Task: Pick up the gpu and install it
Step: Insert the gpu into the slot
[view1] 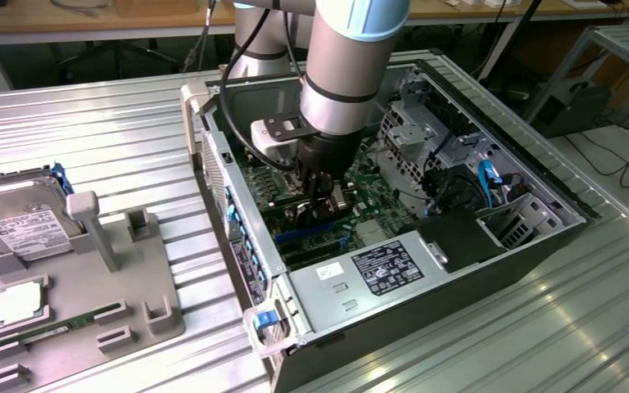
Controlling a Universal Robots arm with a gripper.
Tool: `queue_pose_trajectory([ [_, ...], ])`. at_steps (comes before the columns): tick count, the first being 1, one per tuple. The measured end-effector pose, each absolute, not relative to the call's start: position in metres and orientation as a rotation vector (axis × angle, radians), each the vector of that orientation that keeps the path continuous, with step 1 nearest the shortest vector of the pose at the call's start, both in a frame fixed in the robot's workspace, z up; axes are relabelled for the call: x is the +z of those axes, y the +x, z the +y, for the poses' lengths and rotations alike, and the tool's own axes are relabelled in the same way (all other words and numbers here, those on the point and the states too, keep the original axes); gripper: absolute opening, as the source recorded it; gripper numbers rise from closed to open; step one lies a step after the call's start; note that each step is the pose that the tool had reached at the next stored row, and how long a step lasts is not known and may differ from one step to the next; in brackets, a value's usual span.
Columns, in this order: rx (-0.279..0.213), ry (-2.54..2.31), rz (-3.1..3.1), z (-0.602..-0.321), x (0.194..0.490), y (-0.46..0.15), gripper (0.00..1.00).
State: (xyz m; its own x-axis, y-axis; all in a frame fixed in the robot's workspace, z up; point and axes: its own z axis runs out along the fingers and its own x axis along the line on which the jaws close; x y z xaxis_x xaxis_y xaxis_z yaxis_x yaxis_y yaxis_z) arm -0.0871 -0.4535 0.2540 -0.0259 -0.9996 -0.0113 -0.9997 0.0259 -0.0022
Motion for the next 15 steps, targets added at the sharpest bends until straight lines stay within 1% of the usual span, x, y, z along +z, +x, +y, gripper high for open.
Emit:
queue_pose_trajectory([
  [15,0.01,-2.186,2.244,-0.4536,0.2478,-0.0872,0.28],
])
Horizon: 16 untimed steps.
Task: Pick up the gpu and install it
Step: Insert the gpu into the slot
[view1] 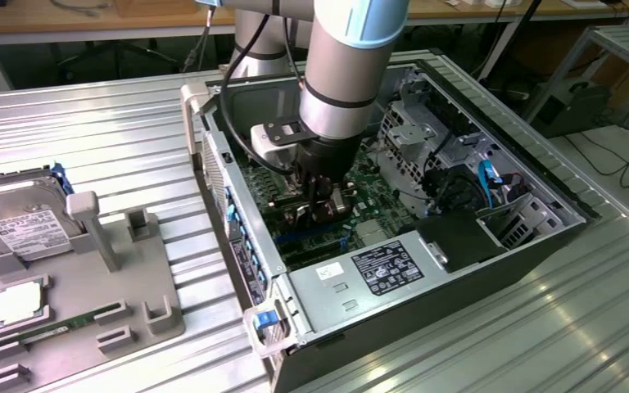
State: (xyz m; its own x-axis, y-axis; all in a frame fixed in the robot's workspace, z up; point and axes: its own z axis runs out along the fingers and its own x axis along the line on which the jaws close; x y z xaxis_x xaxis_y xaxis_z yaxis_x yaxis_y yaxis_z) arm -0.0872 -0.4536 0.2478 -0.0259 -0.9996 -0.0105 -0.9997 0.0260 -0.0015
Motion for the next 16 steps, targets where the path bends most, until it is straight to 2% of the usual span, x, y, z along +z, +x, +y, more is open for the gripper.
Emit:
queue_pose_trajectory([
  [16,0.013,-2.188,2.245,-0.4535,0.2467,-0.0886,0.28],
])
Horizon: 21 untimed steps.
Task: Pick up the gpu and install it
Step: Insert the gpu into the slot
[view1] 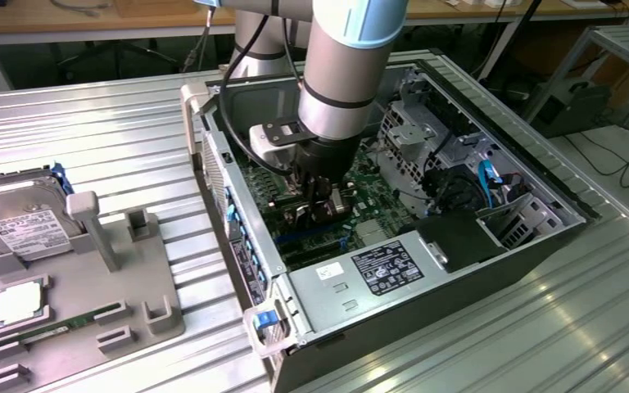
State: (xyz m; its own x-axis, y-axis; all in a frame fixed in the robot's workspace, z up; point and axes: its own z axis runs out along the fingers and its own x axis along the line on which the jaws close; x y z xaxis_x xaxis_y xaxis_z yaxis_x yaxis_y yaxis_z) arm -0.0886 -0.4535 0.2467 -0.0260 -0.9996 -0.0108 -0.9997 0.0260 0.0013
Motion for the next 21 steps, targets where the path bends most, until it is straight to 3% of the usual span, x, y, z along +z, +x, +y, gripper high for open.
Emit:
queue_pose_trajectory([
  [21,0.018,-2.192,2.249,-0.4535,0.2464,-0.0885,0.28],
])
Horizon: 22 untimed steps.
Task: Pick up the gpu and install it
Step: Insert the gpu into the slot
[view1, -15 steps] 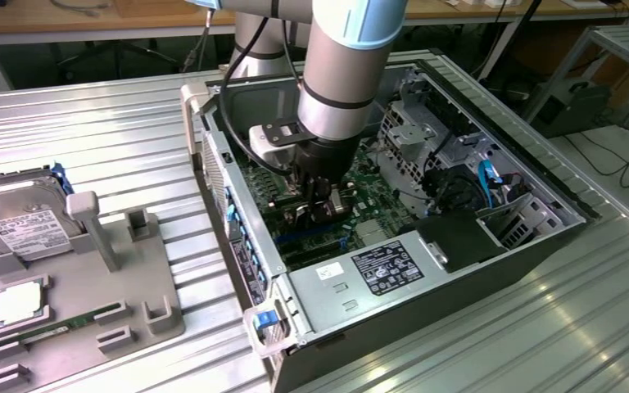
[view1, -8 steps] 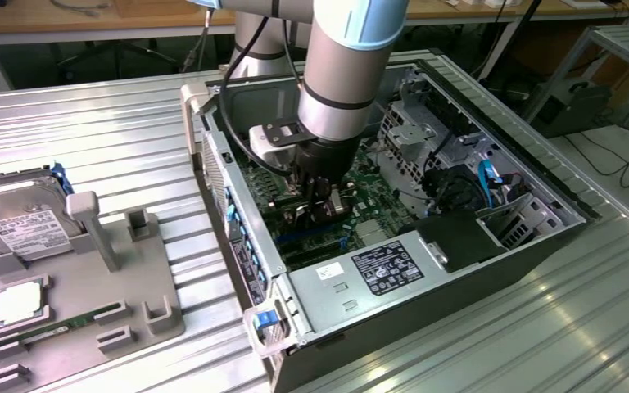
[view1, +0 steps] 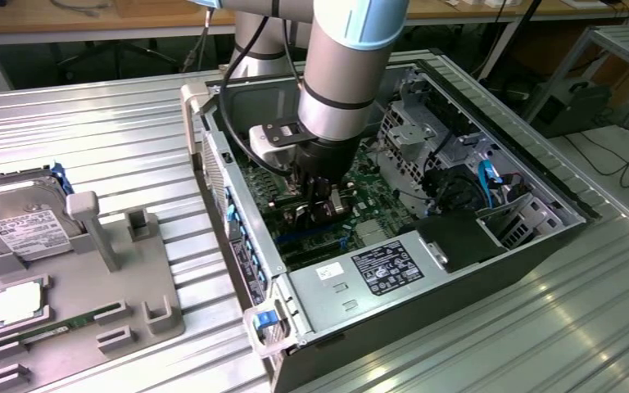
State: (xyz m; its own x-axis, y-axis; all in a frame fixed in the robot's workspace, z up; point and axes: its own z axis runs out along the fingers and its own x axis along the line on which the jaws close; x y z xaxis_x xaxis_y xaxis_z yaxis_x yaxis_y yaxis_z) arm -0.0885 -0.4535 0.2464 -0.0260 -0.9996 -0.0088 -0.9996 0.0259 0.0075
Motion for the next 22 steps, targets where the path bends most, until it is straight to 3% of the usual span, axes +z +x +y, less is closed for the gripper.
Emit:
queue_pose_trajectory([
  [22,0.014,-2.194,2.251,-0.4549,0.2495,-0.0886,0.28],
])
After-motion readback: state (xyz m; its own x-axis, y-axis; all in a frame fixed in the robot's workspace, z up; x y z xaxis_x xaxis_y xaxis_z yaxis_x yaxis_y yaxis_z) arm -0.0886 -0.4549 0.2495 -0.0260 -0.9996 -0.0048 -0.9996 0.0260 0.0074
